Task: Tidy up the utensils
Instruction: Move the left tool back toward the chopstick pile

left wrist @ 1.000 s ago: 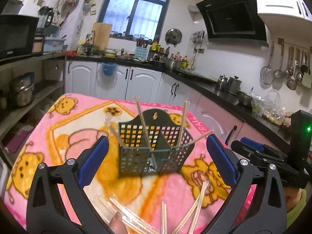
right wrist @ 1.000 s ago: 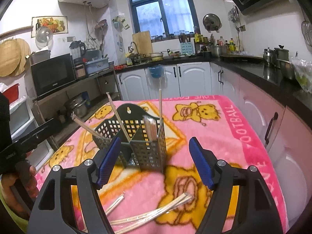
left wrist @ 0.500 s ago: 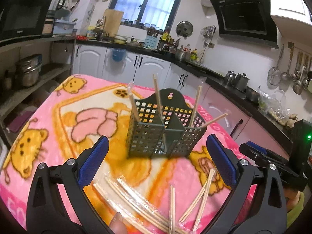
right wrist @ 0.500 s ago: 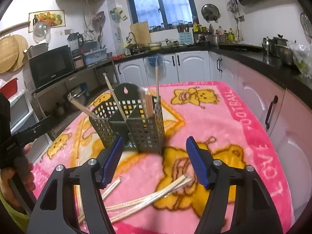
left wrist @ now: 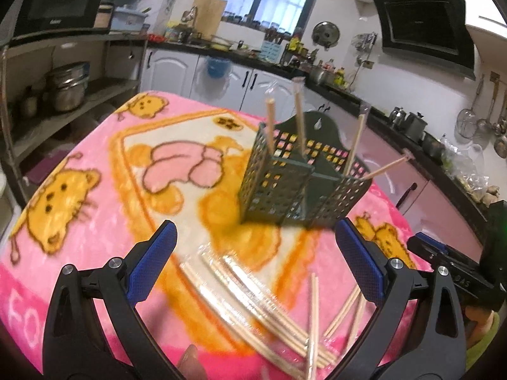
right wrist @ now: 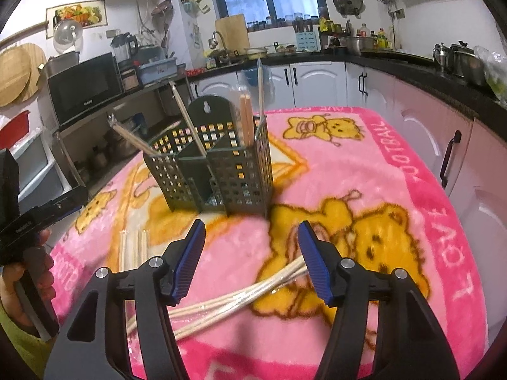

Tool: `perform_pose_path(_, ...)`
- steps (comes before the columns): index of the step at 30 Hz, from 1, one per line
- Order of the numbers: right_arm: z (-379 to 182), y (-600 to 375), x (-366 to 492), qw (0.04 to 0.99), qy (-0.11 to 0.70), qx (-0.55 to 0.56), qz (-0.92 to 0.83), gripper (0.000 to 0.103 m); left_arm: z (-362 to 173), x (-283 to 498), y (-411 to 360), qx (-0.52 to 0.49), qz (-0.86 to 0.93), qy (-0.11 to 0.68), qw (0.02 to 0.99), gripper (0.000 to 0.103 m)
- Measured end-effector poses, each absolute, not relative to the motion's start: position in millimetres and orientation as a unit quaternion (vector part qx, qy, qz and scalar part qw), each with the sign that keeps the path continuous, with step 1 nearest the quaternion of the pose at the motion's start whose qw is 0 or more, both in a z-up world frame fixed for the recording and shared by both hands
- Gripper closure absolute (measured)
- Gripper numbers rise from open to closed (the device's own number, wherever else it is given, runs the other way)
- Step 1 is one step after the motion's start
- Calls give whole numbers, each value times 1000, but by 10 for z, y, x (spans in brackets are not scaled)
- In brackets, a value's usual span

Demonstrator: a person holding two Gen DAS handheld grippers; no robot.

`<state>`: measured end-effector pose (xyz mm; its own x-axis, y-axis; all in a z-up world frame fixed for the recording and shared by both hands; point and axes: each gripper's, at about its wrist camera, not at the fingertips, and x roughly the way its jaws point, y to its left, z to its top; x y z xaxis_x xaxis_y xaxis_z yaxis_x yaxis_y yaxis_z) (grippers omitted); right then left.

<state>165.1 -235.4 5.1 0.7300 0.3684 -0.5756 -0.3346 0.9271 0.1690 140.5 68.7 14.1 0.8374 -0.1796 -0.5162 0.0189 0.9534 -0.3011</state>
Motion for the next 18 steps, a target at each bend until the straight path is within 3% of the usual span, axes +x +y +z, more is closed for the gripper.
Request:
perform_pose_path(10,-282,-2426,1735,915,361,31,181,51,-287,1473,832,-153,-23,337,929,13)
perform_pose_path(12,-329,-2437,1762,911,369,36,180,51,-358,1494,883,-162,-21,346,924,24)
perform_pose_path(18,-387,-2468,1853,906,381,45,177,54,-586,1562,988,-196,-15,380,904,44)
